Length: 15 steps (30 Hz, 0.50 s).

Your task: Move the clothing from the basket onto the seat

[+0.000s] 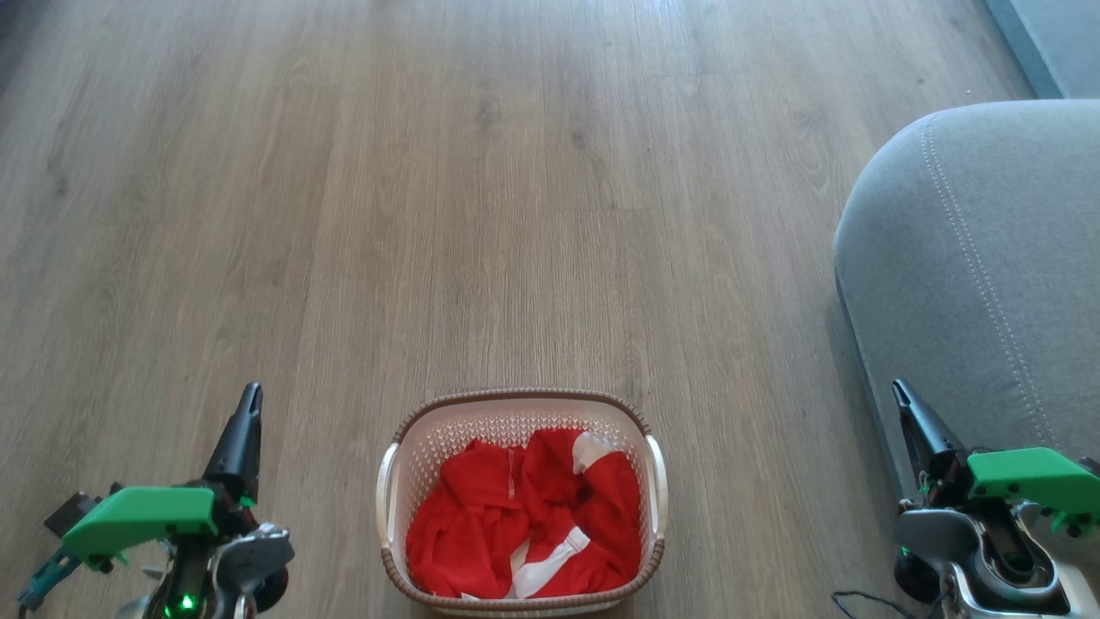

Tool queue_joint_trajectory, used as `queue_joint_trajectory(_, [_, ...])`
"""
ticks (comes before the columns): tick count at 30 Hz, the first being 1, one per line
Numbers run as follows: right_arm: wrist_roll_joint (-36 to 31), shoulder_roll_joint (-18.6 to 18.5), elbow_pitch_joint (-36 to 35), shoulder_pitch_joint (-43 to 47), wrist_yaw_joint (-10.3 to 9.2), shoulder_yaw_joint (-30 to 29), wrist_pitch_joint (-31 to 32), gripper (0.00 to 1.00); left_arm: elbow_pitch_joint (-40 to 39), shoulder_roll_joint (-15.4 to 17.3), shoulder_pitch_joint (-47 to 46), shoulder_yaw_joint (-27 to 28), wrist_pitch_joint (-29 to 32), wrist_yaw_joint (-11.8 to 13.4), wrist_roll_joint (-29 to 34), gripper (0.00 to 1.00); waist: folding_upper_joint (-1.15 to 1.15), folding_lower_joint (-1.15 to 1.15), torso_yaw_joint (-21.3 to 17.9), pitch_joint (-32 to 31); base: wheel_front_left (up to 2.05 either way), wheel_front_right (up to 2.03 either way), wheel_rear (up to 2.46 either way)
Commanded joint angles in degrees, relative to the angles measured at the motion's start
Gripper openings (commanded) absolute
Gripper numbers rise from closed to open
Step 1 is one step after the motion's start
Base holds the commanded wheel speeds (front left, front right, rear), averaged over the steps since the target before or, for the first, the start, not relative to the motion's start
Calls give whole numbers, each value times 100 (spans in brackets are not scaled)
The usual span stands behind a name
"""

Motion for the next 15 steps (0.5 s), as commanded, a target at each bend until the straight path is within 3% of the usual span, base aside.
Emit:
queue_joint_trajectory(1, [27, -38, -236, -86, 40, 99, 42, 0, -196, 50, -322, 205, 41, -39, -32, 0, 0, 0, 0, 0, 0, 0, 0])
queue_joint_trajectory(15, [27, -38, -236, -86, 40, 99, 42, 0, -196, 50, -322, 205, 41, -39, -32, 0, 0, 0, 0, 0, 0, 0, 0])
